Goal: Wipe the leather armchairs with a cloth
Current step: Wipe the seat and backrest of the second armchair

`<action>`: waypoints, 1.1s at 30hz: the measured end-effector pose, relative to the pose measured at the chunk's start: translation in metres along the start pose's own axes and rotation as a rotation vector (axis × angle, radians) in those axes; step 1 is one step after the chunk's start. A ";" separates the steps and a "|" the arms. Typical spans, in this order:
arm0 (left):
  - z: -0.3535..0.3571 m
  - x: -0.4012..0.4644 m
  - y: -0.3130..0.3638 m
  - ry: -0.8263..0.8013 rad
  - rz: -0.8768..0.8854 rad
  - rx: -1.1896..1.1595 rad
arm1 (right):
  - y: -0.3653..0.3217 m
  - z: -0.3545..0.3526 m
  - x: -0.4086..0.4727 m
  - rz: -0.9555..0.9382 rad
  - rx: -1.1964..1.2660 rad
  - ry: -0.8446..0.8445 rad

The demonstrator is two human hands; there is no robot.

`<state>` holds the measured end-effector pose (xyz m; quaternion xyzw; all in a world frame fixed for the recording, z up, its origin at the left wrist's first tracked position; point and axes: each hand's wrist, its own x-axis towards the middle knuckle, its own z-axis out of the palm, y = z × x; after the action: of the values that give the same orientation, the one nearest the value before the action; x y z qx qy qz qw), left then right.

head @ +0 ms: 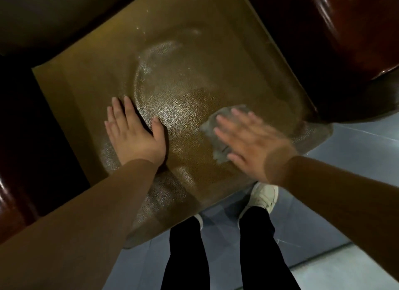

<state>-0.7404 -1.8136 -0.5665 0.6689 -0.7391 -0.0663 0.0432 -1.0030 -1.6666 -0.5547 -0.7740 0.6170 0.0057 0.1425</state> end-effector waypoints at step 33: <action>-0.003 0.003 -0.003 -0.107 0.041 0.055 | 0.014 -0.041 0.096 0.750 0.067 0.072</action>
<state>-0.7372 -1.8169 -0.5643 0.6501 -0.7554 -0.0807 -0.0133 -1.0005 -1.7697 -0.5365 -0.4887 0.8620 0.0100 0.1340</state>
